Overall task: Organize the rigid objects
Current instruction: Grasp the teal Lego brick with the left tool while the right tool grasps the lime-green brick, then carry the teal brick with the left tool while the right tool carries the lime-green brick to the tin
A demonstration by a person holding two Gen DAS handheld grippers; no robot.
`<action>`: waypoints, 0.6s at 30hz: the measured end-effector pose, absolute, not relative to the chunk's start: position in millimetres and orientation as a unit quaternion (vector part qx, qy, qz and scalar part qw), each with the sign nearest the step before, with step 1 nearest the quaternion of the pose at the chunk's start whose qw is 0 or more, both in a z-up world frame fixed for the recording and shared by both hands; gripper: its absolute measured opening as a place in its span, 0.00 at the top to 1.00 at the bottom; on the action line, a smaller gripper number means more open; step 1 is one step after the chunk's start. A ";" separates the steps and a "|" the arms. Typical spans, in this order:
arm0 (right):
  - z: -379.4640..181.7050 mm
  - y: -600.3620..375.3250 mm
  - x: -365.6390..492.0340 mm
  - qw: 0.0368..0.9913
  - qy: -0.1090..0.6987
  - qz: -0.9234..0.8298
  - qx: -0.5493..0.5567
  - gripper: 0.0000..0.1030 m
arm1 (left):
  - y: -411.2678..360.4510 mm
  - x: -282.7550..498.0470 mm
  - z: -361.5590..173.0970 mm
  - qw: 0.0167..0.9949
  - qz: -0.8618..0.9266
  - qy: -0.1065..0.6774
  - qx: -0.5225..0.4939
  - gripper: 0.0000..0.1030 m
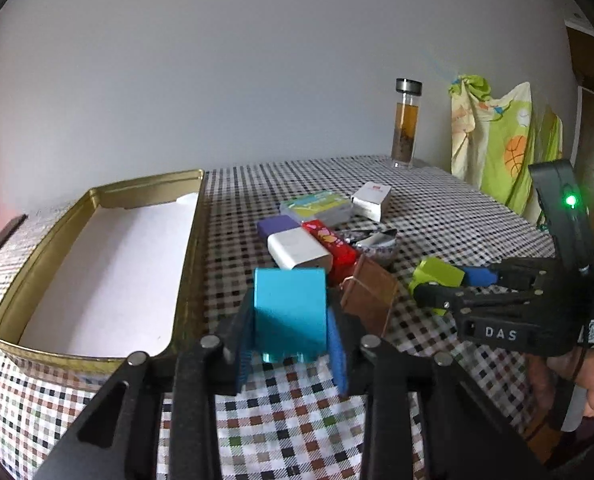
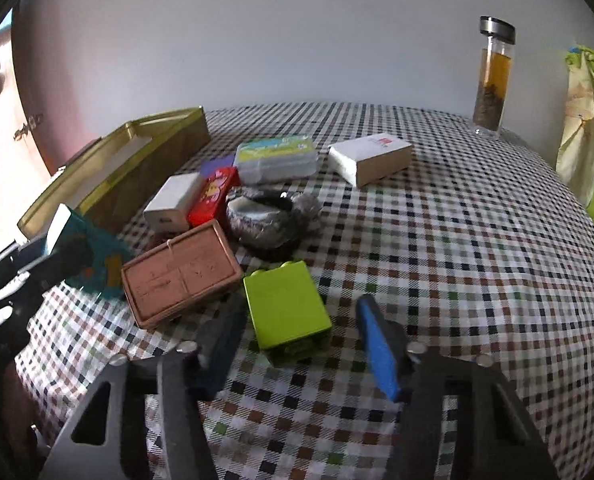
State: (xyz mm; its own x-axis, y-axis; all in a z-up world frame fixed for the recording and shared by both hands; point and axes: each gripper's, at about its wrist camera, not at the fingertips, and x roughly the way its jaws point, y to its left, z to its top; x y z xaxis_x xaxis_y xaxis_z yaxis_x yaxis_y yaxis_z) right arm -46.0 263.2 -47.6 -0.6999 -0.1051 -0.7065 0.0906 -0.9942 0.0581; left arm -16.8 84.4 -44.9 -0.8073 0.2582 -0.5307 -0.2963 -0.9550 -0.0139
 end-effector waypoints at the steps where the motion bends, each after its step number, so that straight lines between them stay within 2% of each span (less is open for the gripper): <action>1: -48.1 262.6 -45.4 0.053 -0.008 -0.922 0.383 0.62 | 86.0 -15.6 -44.9 0.144 0.951 0.040 -0.271 0.70; 2: -48.4 262.0 -45.0 0.053 -0.006 -0.922 0.383 0.66 | 87.3 -14.8 -44.7 0.144 0.951 0.044 -0.268 0.70; 18: -30.1 258.4 -22.9 0.039 0.019 -0.952 0.301 0.67 | 79.0 -6.8 -39.2 0.136 0.960 0.031 -0.241 0.70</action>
